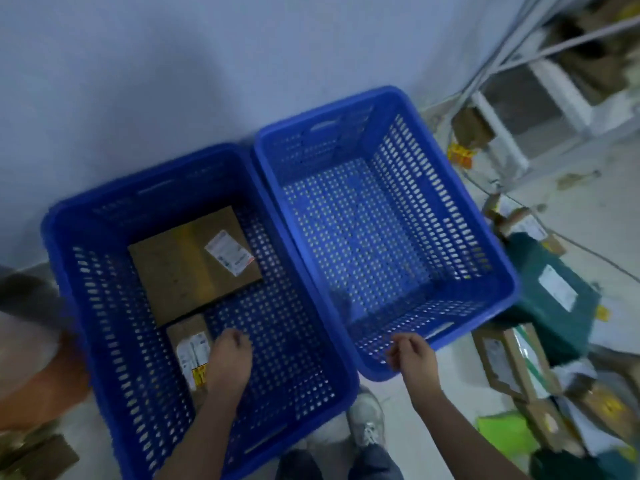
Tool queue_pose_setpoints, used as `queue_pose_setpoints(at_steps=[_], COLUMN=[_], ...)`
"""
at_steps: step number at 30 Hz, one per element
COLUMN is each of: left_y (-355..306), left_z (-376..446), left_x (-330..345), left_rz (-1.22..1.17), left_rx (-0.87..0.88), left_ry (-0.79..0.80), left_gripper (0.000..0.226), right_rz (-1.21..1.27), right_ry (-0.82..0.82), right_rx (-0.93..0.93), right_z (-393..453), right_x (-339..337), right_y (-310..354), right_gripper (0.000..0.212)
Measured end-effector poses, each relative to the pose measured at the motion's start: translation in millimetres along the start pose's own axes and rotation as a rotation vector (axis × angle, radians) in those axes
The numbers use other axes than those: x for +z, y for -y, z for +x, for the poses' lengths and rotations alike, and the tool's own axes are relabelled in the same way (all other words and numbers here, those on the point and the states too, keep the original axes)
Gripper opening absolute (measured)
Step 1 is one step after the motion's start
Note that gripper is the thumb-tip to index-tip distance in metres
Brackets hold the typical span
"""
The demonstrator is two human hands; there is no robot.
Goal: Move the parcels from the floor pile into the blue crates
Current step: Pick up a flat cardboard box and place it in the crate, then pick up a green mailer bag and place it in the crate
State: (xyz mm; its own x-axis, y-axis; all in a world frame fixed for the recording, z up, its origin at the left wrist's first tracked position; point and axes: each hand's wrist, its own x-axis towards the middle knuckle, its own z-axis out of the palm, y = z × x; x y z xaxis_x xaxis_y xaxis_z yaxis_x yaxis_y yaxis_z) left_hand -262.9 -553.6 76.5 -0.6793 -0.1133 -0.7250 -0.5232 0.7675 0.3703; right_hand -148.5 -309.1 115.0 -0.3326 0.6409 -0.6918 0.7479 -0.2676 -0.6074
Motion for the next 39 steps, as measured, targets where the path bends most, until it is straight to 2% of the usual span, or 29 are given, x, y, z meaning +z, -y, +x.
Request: queue_pose_setpoints(at_steps=[5,9,13,15,17,20,24,26,30,34,39], left_y=[-37,-72,-94,-106,-122,-143,-185,-205,-248,-290,-348], left_z=[-27,-68,-118,-145,-173,-201,-226,-231,-220,-202,-177], left_x=[42,108,183,218,249,291,330,347,383,422,480], left_rz=[0.159,0.23,0.325,0.328,0.334,0.436,0.533,0.55,0.588,0.59,0.615], left_rx=[0.175,0.257,0.374,0.365,0.282,0.194,0.194,0.208,0.286,0.354,0.345], left_ry=[0.005,0.029,0.036,0.075,0.122,0.187,0.254,0.293,0.383,0.447,0.558], left_gripper=[0.026,0.026,0.026,0.022,0.02,0.026,0.007,0.008,0.017,0.014,0.014], right_rz=[0.029,0.022,0.127,0.183,0.229,0.302,0.365,0.379,0.372,0.345,0.313], right_ry=[0.053,0.087,0.091,0.091,0.072,0.031,-0.029,-0.057,-0.074,-0.12,-0.176], right_rx=[0.288,0.423,0.571,0.624,0.664,0.7,0.715,0.731,0.69,0.633,0.589], right_z=[20,27,20,17,14,14,33,51,92,137,188], right_x=[-86,-149,-211,-244,-280,-336,-393,-412,-433,-444,-457], right_y=[-32,-85,-135,-156,-171,-183,-191,-192,-185,-171,-155], right_gripper=[0.019,0.012,0.015,0.019,0.019,0.014,0.012,0.012,0.011,0.011,0.012])
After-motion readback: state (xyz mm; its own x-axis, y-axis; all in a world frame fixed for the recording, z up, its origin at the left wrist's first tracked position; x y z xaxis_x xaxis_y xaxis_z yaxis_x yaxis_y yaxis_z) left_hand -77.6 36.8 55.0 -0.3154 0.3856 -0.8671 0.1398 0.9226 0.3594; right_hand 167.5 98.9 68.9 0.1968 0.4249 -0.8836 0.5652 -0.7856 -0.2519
